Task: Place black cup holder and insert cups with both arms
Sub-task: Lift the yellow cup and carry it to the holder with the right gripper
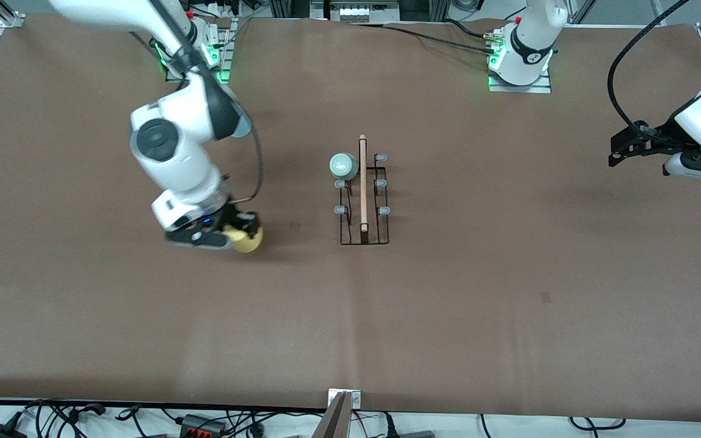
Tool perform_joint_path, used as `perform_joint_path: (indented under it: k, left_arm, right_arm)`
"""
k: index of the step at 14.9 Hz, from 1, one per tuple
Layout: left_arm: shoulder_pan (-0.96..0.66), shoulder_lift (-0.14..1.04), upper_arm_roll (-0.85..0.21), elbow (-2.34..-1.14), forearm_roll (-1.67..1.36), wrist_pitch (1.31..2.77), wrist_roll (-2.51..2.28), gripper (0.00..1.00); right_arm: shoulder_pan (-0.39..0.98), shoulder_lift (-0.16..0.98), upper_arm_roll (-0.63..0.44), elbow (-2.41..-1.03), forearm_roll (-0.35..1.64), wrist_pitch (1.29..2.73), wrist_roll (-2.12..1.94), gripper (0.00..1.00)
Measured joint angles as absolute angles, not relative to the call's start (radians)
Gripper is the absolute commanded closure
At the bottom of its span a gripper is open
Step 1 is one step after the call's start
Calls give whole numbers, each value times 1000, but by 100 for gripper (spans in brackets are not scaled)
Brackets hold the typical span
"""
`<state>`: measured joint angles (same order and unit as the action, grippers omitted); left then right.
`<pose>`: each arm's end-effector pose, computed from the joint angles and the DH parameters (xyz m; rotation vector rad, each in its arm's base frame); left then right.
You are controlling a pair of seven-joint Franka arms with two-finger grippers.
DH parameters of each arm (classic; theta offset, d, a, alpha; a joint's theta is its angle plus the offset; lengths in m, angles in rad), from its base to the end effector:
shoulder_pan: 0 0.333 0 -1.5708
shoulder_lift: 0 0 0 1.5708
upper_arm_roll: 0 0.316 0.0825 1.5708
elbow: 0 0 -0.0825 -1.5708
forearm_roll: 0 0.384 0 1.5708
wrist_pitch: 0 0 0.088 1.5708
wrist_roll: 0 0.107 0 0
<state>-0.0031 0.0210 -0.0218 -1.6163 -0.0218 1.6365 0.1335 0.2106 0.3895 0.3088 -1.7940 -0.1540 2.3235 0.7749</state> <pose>0.5654 -0.0162 0.5970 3.1098 -0.2446 0.0006 0.5825 0.3099 0.3577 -3.0292 0.2889 -0.2028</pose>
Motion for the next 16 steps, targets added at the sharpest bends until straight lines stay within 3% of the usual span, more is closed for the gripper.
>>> perform_joint_path:
  k: [3, 8, 16]
  left_arm:
    - [-3, 21, -22, -1616, -22, 1637, 133, 0]
    - [-3, 21, -22, -1616, -22, 1637, 134, 0]
    - [-3, 21, -22, -1616, -22, 1637, 134, 0]
  right_arm:
    - [280, 368, 343, -1782, -154, 2325, 980, 100]
    - [370, 380, 354, -1645, -154, 2260, 1106, 100]
    - [416, 522, 352, -1583, -193, 2276, 1121, 100]
